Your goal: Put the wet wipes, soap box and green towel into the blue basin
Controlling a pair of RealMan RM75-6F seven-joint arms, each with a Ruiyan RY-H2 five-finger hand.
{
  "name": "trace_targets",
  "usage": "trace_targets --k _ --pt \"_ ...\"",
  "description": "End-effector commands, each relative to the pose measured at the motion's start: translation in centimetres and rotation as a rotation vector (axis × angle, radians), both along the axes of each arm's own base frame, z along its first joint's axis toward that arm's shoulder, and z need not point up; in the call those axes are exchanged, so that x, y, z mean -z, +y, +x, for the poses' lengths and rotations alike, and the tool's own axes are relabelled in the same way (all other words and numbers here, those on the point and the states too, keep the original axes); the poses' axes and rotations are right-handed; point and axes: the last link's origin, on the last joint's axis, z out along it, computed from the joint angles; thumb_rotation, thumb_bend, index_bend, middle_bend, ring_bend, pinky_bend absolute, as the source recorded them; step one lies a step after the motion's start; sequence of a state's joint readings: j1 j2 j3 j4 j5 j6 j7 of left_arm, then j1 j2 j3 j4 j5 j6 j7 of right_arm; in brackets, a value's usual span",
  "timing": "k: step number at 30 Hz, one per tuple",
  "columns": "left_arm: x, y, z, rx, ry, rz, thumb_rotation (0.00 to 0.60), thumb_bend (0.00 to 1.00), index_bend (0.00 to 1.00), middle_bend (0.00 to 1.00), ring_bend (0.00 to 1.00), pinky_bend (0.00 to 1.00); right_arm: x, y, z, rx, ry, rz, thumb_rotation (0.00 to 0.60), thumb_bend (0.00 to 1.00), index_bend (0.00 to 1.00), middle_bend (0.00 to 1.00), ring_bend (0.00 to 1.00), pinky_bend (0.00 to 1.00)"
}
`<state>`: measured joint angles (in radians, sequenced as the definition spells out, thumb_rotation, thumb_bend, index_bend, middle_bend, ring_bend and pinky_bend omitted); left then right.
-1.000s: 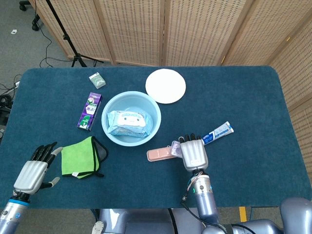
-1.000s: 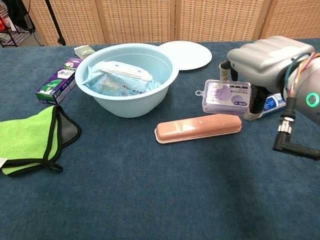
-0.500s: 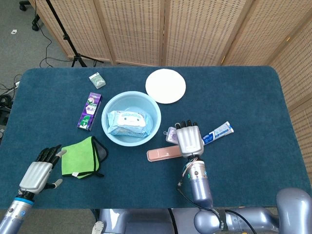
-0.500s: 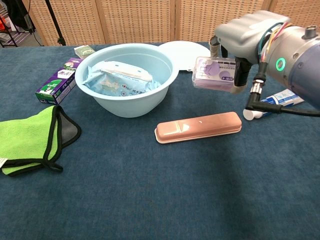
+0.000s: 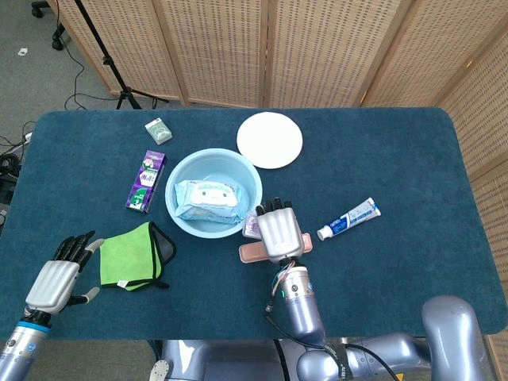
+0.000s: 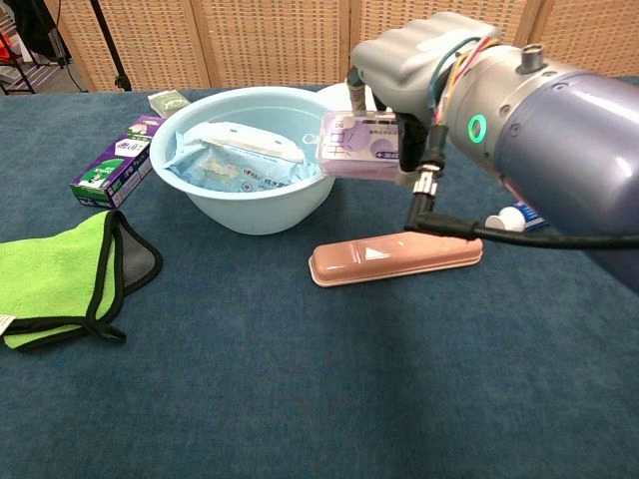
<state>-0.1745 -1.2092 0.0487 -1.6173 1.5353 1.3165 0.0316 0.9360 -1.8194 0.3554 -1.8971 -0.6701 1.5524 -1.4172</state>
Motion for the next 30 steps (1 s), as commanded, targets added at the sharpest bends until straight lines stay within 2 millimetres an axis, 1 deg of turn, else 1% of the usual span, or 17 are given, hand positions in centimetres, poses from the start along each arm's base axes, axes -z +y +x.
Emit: trace_targets --k 1,11,16,20,25,30 --pt "-0.2 0.1 0.0 0.001 -0.004 0.005 0.600 0.21 0.00 0.00 0.00 0.00 1.0 0.2 1.0 -0.019 -0.002 0.015 0.600 0.26 0.67 0.32 0.27 0.39" --pt "-0.3 0.2 -0.2 -0.004 -0.013 0.000 0.600 0.21 0.00 0.00 0.00 0.00 4.5 0.3 4.0 -0.071 -0.004 0.059 0.600 0.26 0.67 0.31 0.27 0.40" --pt "-0.4 0.2 -0.2 -0.007 -0.016 -0.001 0.600 0.21 0.00 0.00 0.00 0.00 5.3 0.2 4.7 -0.083 -0.001 0.067 0.600 0.26 0.67 0.31 0.27 0.40" --pt "-0.3 0.3 -0.4 -0.013 -0.020 -0.003 0.600 0.21 0.00 0.00 0.00 0.00 6.5 0.1 6.1 -0.117 -0.008 0.073 0.600 0.26 0.67 0.31 0.27 0.40" --pt "-0.2 0.3 -0.4 -0.012 -0.018 -0.010 0.600 0.21 0.00 0.00 0.00 0.00 6.9 -0.2 7.0 -0.141 -0.023 0.061 0.600 0.26 0.67 0.31 0.27 0.40" --pt "-0.1 0.3 -0.4 -0.012 -0.015 -0.014 0.600 0.21 0.00 0.00 0.00 0.00 6.8 -1.0 7.4 -0.147 -0.025 0.042 0.600 0.26 0.67 0.31 0.27 0.40"
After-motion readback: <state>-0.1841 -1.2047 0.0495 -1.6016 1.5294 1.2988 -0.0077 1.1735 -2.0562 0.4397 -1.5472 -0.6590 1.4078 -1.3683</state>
